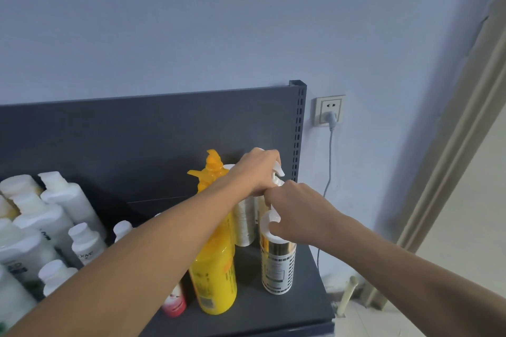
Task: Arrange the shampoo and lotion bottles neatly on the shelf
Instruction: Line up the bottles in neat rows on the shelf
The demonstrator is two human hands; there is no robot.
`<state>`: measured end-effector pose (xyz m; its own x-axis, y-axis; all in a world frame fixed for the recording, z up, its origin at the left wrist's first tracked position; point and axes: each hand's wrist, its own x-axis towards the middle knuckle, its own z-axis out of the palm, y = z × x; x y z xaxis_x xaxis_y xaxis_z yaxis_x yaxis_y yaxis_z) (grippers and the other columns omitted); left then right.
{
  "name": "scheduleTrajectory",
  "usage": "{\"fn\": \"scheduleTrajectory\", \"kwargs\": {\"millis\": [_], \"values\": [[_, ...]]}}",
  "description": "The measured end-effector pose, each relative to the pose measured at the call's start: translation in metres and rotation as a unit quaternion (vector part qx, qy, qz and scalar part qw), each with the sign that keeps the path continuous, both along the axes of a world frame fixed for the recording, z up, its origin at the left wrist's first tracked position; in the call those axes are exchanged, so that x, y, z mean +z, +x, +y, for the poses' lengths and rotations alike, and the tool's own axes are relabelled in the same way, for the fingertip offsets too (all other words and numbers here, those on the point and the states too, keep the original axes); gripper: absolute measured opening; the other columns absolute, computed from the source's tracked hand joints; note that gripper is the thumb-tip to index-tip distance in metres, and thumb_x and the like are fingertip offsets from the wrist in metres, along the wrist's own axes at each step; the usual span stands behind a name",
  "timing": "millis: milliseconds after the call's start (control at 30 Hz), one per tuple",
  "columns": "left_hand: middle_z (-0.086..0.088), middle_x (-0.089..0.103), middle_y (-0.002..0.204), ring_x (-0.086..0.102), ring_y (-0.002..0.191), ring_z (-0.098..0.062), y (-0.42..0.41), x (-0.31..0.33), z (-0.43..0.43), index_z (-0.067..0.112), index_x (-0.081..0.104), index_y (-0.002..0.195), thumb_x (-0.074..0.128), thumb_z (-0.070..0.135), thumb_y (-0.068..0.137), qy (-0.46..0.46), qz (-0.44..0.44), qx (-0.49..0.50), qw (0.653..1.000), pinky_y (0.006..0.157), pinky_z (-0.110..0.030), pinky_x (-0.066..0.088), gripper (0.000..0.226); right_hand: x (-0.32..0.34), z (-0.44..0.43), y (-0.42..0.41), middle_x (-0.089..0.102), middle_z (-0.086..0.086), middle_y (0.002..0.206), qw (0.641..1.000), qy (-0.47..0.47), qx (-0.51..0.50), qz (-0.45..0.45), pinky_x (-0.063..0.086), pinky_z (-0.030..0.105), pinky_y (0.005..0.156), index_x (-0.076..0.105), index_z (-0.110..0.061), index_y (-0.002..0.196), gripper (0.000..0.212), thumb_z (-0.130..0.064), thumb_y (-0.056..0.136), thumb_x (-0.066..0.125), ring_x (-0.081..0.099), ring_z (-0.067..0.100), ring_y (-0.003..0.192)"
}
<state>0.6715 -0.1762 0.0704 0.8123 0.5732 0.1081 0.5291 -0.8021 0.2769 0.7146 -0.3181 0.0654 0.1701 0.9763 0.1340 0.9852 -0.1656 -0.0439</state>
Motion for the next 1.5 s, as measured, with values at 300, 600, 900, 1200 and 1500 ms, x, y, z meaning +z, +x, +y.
{"fn": "scheduleTrajectory", "kwargs": {"millis": [300,600,900,1200,1500], "values": [[0.004,0.041,0.091,0.053,0.079,-0.017,-0.015,0.001,-0.004,0.021,0.051,0.121,0.075,0.011,0.079,0.011,0.014,-0.031,0.999,0.071,-0.037,0.055,0.050,0.006,-0.008,-0.010,0.066,0.009,0.096,1.000,-0.006,0.015,0.005,0.051,0.032,0.062,0.070,-0.010,0.109,0.030,-0.022,0.081,0.068,0.066,0.029,0.081],[0.004,0.052,0.092,0.057,0.080,-0.015,-0.032,-0.003,-0.002,0.028,0.050,0.115,0.086,0.028,0.067,0.008,0.030,-0.056,0.998,0.071,-0.043,0.060,0.061,0.007,-0.014,-0.022,0.067,0.009,0.090,1.000,-0.013,-0.003,0.016,0.056,0.037,0.065,0.072,-0.009,0.106,0.030,-0.023,0.079,0.069,0.067,0.029,0.078],[0.005,0.062,0.084,0.060,0.077,-0.012,-0.046,-0.007,-0.003,0.026,0.049,0.115,0.086,0.028,0.072,-0.025,0.001,-0.077,0.997,0.064,-0.033,0.057,0.057,0.003,-0.013,-0.026,0.069,0.007,0.092,0.999,0.008,-0.021,0.026,0.059,0.037,0.069,0.071,-0.010,0.110,0.036,-0.028,0.079,0.070,0.067,0.026,0.082],[0.001,0.064,0.099,0.062,0.082,-0.013,-0.044,-0.008,-0.005,0.027,0.050,0.115,0.087,0.028,0.071,-0.048,-0.013,-0.091,0.995,0.072,-0.035,0.060,0.057,-0.001,-0.012,-0.029,0.069,0.005,0.092,0.999,0.016,-0.033,0.031,0.038,0.022,0.054,0.070,-0.011,0.107,0.031,-0.028,0.081,0.070,0.066,0.024,0.080],[0.001,0.066,0.107,0.066,0.092,-0.013,-0.051,0.003,0.015,0.021,0.052,0.135,0.079,0.003,0.082,-0.056,0.019,-0.082,0.995,0.078,-0.023,0.057,0.062,0.018,-0.011,-0.024,0.068,0.004,0.102,0.999,0.006,-0.028,0.028,0.046,0.030,0.068,0.068,-0.016,0.108,0.050,-0.062,0.089,0.061,0.062,0.022,0.091]]}}
